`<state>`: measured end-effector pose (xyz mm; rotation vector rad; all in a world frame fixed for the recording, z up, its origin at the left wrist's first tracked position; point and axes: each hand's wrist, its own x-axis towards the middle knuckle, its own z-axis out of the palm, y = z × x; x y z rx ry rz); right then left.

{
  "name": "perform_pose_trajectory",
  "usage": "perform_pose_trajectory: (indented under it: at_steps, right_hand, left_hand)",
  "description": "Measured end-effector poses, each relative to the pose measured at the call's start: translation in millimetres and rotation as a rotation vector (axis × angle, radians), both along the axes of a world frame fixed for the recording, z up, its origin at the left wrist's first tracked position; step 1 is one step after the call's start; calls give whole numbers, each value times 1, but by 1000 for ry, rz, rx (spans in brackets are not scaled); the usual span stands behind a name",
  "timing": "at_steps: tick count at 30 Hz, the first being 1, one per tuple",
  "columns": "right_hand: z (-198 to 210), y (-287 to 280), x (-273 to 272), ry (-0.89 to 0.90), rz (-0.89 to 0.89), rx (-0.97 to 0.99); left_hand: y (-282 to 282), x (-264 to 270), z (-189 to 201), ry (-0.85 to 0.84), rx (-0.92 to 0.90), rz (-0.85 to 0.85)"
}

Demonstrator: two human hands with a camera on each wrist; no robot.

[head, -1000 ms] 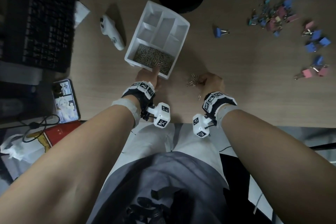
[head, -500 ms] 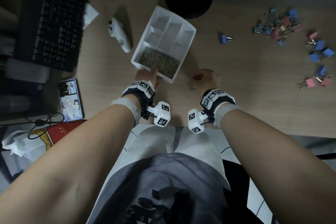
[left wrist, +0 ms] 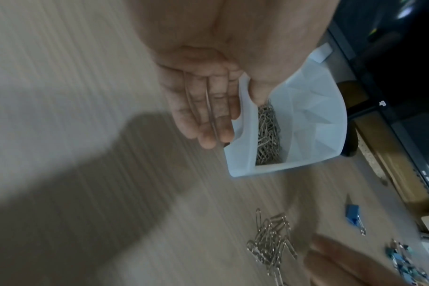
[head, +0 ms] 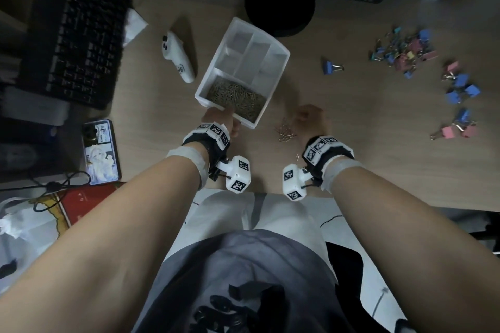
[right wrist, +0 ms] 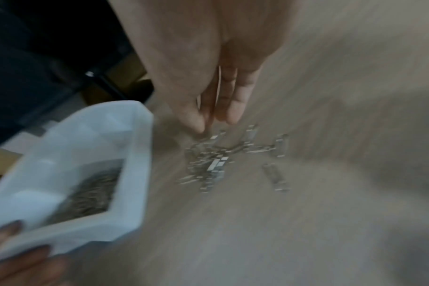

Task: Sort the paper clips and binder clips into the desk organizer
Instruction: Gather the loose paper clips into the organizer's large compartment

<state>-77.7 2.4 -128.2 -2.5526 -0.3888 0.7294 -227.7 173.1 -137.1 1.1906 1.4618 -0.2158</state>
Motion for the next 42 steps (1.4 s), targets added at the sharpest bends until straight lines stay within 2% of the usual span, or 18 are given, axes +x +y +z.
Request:
perform_pose_trajectory:
  at_steps: [3, 4, 6, 11, 17, 22, 26, 32, 36, 42]
  right_hand:
    - [-16, -36, -1, 12, 87, -256]
    - [-17, -43, -5, 30, 76, -261]
    - [-18, -52, -14, 59, 43, -192]
    - [-15, -50, -31, 109, 188, -113]
    - [-8, -61, -34, 34, 132, -4]
    - [-3, -78, -38, -6, 146, -117]
    - [-11, -66, -34, 25, 33, -70]
    - [-12, -61, -23, 100, -46, -134]
    - [-9, -53, -22, 113, -55, -176]
    - [-13, -20, -24, 69, -46, -167]
  left_hand:
    - [-4, 5, -9, 15, -5, 9]
    - [-5, 6, -9, 14, -5, 8]
    - [-5, 8, -9, 30, -36, 4]
    - [-1, 13, 3, 21, -206, -10]
    - [-2, 8, -2, -11, -99, -4]
    - [-8, 12, -1, 11, -26, 7]
    - [-4, 12, -3, 32, -137, -36]
    - [-3, 11, -2, 38, -193, -61]
    - [-6, 14, -1, 54, -98, -23]
    - [-6, 11, 0, 38, -29, -65]
